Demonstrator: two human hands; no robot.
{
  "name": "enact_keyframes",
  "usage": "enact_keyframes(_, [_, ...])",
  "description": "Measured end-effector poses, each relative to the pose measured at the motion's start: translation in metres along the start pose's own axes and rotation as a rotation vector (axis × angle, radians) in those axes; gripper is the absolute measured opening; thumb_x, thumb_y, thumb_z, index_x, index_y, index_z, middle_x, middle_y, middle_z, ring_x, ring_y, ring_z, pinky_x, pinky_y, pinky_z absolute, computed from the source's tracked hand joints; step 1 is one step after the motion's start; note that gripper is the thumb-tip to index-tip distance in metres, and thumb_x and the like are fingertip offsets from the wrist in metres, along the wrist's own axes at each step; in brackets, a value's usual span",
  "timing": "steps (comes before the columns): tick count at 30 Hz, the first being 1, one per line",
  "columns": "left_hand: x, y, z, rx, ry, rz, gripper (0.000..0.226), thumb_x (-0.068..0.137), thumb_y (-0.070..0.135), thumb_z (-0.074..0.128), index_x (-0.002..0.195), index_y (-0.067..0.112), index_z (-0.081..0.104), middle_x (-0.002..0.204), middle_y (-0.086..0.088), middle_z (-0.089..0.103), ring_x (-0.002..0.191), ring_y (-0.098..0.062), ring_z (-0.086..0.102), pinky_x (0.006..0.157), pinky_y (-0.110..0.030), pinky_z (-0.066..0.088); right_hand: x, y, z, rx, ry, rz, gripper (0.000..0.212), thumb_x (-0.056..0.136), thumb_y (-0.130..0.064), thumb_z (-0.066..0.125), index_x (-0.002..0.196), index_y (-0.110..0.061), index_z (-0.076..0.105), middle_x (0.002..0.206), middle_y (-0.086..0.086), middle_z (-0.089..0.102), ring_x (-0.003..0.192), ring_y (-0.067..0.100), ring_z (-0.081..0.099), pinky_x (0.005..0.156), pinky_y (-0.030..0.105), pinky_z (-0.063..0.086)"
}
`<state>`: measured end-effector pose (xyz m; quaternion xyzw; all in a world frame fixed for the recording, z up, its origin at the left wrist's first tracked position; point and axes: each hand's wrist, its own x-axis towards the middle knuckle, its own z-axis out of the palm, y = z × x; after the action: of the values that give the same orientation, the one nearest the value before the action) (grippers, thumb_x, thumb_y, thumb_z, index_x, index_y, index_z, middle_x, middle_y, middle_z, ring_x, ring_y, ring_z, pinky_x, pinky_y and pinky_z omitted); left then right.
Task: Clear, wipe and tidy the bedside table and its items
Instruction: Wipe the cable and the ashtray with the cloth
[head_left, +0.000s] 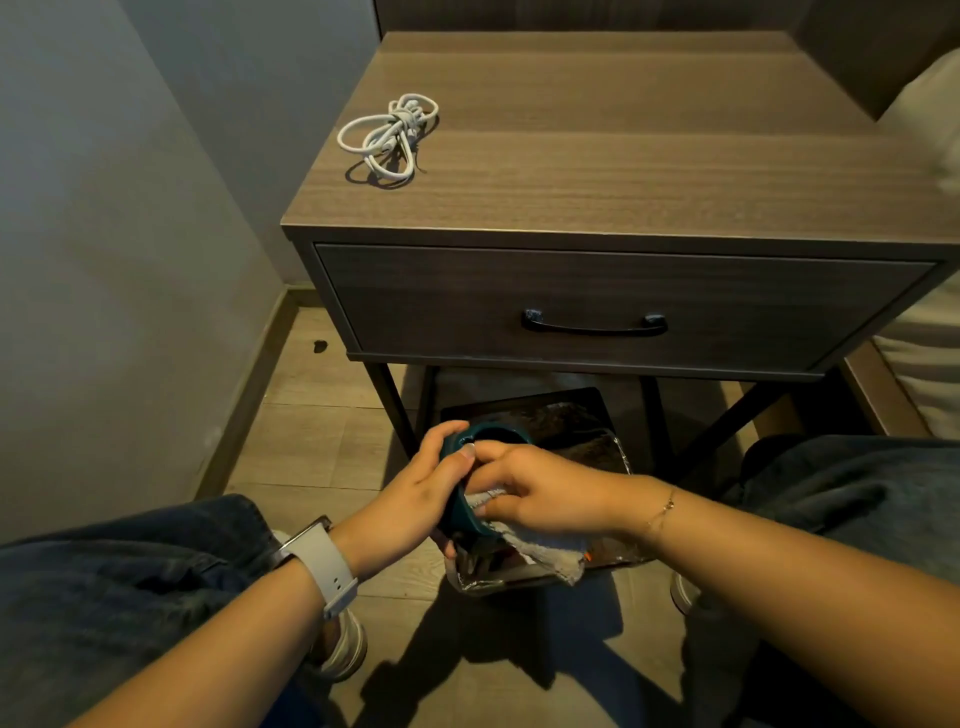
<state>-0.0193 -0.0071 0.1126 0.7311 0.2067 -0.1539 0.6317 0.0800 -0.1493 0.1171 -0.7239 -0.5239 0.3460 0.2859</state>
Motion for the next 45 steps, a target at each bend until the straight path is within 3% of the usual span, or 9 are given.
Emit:
enact_keyframes(6, [0.002,0.003,0.016,-0.018,-0.054,-0.069,0.034,0.1,0.039,0.037,0.133,0.041,0.03,0.12,0.003,0.055,0.095,-0.022,0.067,0.06,-0.033,0.056,-0.015,-0.021,-0.014,-0.434,-0.202,0.166,0.023,0.09,-0.017,0.053,0.109,-0.019,0.065,0.114,0.0,0.054,0.084,0.013,0.047,0.072,0.027,0.035])
enact_keyframes(14, [0.012,0.02,0.01,-0.03,-0.046,-0.085,0.034,0.099,0.041,0.037,0.133,0.039,0.031,0.115,0.013,0.051,0.096,-0.011,0.059,0.072,-0.049,0.059,-0.056,-0.007,-0.079,-0.283,0.401,0.421,0.025,0.092,-0.028,0.058,0.116,-0.024,0.065,0.112,-0.006,0.056,0.104,0.018,0.057,0.091,0.041,0.046])
enact_keyframes(17, [0.017,0.019,0.015,-0.025,-0.051,-0.107,0.039,0.099,0.041,0.04,0.137,0.035,0.032,0.121,0.007,0.05,0.1,-0.012,0.054,0.072,-0.054,0.058,-0.049,0.0,-0.072,-0.154,0.468,0.544,0.024,0.089,-0.032,0.062,0.111,-0.024,0.069,0.111,-0.005,0.062,0.106,0.018,0.058,0.093,0.037,0.046])
enact_keyframes(21, [0.022,0.019,0.025,0.029,0.019,-0.144,0.044,0.098,0.043,0.042,0.139,0.032,0.033,0.127,-0.002,0.049,0.107,-0.025,0.053,0.067,-0.054,0.058,-0.03,-0.001,-0.038,-0.258,0.461,0.477,0.02,0.084,-0.028,0.063,0.104,-0.028,0.065,0.106,-0.005,0.061,0.097,0.019,0.06,0.081,0.032,0.049])
enact_keyframes(27, [0.025,0.011,0.034,0.221,0.198,-0.081,0.046,0.097,0.042,0.043,0.139,0.03,0.03,0.125,-0.007,0.051,0.088,-0.016,0.058,0.068,-0.043,0.06,-0.009,-0.001,-0.001,-0.777,0.226,0.324,0.034,0.078,-0.016,0.07,0.111,-0.011,0.062,0.113,0.008,0.052,0.087,0.027,0.061,0.056,0.033,0.039])
enact_keyframes(30, [0.026,0.005,0.035,0.393,0.347,-0.01,0.052,0.096,0.052,0.035,0.143,0.031,0.028,0.122,-0.009,0.057,0.104,-0.026,0.059,0.086,-0.039,0.052,0.002,-0.001,0.01,-0.814,0.181,0.364,0.044,0.087,-0.008,0.059,0.13,-0.008,0.049,0.127,0.009,0.045,0.105,0.027,0.056,0.063,0.032,0.037])
enact_keyframes(36, [0.024,0.001,0.034,0.466,0.386,-0.025,0.05,0.096,0.05,0.036,0.142,0.028,0.034,0.117,-0.007,0.061,0.105,-0.026,0.059,0.084,-0.034,0.049,0.009,-0.004,0.009,-0.718,-0.004,0.41,0.051,0.091,-0.02,0.052,0.139,-0.008,0.041,0.129,0.012,0.05,0.105,0.031,0.059,0.068,0.034,0.039])
enact_keyframes(41, [0.025,-0.007,0.04,0.413,0.355,-0.102,0.046,0.098,0.046,0.036,0.137,0.022,0.04,0.103,-0.005,0.066,0.098,-0.025,0.062,0.083,-0.039,0.05,0.012,-0.015,-0.003,-0.616,-0.257,0.437,0.029,0.093,-0.023,0.046,0.115,-0.009,0.058,0.112,0.01,0.063,0.096,0.029,0.061,0.07,0.033,0.042])
enact_keyframes(45, [0.023,-0.012,0.046,0.365,0.318,-0.13,0.043,0.098,0.046,0.036,0.133,0.023,0.04,0.097,-0.001,0.063,0.094,-0.024,0.061,0.081,-0.037,0.049,0.01,-0.021,-0.015,-0.487,-0.474,0.467,0.015,0.091,-0.018,0.05,0.101,-0.01,0.058,0.079,0.001,0.052,0.065,0.016,0.047,0.056,0.024,0.041])
